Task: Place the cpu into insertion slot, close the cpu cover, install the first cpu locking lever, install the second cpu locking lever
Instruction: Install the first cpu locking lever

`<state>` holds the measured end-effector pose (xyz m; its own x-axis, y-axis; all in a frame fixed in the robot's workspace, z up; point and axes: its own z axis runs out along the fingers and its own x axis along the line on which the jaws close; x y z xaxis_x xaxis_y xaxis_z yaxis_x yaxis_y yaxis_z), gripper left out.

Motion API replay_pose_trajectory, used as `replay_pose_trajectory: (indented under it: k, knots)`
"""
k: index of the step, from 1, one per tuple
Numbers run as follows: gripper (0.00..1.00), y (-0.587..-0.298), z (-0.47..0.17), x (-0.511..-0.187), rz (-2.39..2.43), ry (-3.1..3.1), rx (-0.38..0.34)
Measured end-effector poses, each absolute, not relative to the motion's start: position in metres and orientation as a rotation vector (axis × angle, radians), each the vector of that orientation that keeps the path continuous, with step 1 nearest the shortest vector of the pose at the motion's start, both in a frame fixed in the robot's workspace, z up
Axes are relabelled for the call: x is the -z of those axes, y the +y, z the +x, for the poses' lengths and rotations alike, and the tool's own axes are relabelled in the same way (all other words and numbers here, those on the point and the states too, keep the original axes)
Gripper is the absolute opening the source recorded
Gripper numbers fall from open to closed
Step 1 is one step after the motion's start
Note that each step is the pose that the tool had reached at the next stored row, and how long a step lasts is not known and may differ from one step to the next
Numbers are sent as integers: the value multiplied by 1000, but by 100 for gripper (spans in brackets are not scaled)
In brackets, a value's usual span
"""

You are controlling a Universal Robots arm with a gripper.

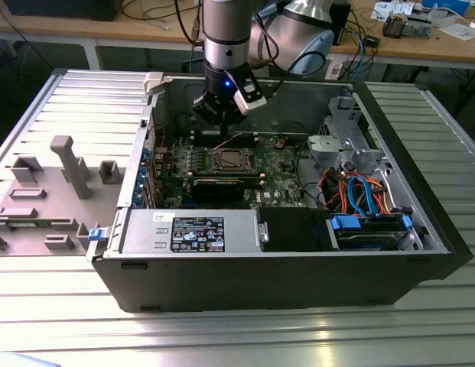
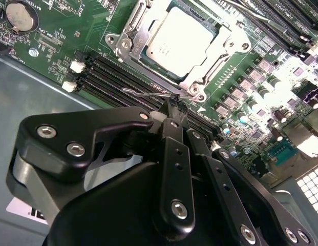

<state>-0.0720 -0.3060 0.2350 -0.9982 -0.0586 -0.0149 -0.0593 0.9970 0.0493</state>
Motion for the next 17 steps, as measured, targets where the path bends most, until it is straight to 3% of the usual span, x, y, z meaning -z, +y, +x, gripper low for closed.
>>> replay_pose_trajectory:
  k: [17]
  knots:
    - [11, -304, -61, -231, -90, 3126, -77]
